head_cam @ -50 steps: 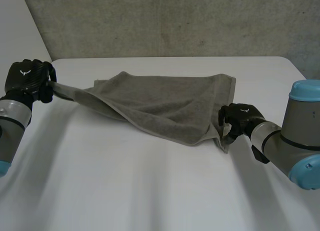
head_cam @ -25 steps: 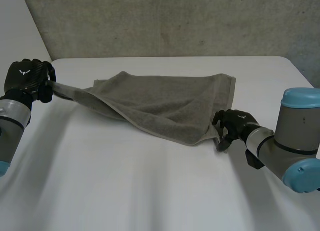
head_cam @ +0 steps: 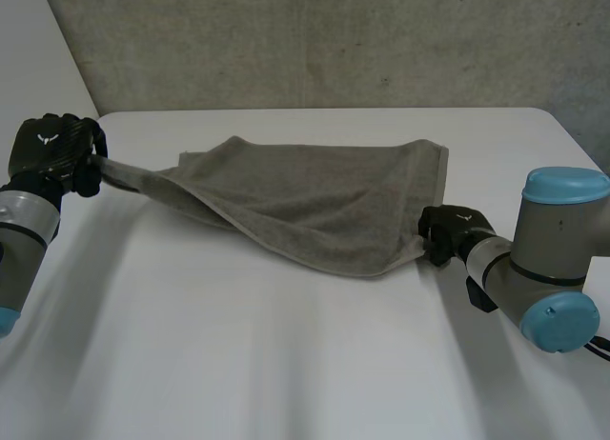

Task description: Fold the towel.

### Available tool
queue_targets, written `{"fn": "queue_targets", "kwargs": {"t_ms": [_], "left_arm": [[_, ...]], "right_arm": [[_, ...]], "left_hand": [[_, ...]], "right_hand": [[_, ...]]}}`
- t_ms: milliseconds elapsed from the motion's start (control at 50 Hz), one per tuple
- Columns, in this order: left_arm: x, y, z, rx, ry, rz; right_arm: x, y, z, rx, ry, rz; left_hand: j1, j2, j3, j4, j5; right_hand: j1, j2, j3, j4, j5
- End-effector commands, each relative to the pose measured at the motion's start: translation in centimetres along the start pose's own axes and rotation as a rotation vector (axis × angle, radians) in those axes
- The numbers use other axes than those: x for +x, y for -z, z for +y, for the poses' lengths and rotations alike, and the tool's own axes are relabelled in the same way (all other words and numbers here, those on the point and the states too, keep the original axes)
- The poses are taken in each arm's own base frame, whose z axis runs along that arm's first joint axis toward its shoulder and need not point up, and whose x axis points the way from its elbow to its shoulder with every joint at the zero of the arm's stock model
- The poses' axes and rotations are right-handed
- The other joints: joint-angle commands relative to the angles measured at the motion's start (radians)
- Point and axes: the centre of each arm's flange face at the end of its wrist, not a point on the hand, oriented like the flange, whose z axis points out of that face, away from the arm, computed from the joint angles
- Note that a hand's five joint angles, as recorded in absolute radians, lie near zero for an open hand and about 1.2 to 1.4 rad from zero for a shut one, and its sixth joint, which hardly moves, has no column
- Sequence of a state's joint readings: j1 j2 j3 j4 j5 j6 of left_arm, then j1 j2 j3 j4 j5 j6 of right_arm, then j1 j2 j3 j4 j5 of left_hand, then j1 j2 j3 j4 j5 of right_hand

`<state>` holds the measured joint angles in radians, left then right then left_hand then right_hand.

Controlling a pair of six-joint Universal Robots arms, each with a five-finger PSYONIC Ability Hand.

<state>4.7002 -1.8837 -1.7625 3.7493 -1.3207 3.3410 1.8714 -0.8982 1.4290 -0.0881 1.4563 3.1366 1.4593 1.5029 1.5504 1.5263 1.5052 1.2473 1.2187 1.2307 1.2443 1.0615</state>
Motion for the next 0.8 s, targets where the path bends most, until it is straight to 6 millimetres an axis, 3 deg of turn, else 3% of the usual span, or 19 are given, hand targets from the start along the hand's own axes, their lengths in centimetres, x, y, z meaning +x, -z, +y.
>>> {"fn": "queue_targets", "kwargs": {"t_ms": [20,80,300,380,420,500,680,800], "left_arm": [[0.0,0.0,0.0,0.000,0.000,0.000],[-0.1,0.0,0.0,-0.001,0.000,-0.001],[-0.1,0.0,0.0,-0.001,0.000,-0.001],[-0.1,0.0,0.0,-0.001,0.000,-0.001],[-0.1,0.0,0.0,-0.001,0.000,-0.001],[0.0,0.0,0.0,-0.002,0.000,-0.001],[-0.2,0.5,-1.4,0.017,0.001,-0.002],[-0.2,1.9,-3.3,0.027,0.013,0.007]], "right_arm": [[-0.3,0.3,0.0,-0.007,0.005,-0.011],[-0.6,0.6,-0.1,-0.006,0.007,-0.015],[-0.9,0.6,0.1,-0.009,0.015,-0.022],[-0.8,0.5,0.1,-0.003,0.016,-0.019],[-0.7,0.4,0.0,0.005,0.017,-0.016],[-0.3,0.5,-0.6,0.022,0.014,-0.004],[-0.5,3.3,-5.7,0.148,0.102,-0.007],[0.7,6.6,-8.8,0.156,0.323,0.047]], "left_hand": [[-0.063,-0.107,-0.154,-0.130,-0.283],[-0.063,-0.107,-0.154,-0.130,-0.283],[-0.063,-0.107,-0.154,-0.130,-0.283],[-0.063,-0.107,-0.154,-0.130,-0.283],[-0.063,-0.107,-0.154,-0.130,-0.283],[-0.063,-0.107,-0.154,-0.130,-0.283],[-0.063,-0.107,-0.154,-0.130,-0.283],[-0.063,-0.107,-0.154,-0.130,-0.283]], "right_hand": [[-0.454,-0.425,-0.437,-0.451,-0.442],[-0.607,-0.578,-0.590,-0.604,-0.595],[-0.596,-0.567,-0.579,-0.593,-0.585],[-0.396,-0.367,-0.379,-0.393,-0.385],[0.033,0.062,0.050,0.036,0.044],[0.149,0.178,0.166,0.152,0.160],[0.149,0.178,0.166,0.152,0.160],[0.149,0.178,0.166,0.152,0.160]]}}
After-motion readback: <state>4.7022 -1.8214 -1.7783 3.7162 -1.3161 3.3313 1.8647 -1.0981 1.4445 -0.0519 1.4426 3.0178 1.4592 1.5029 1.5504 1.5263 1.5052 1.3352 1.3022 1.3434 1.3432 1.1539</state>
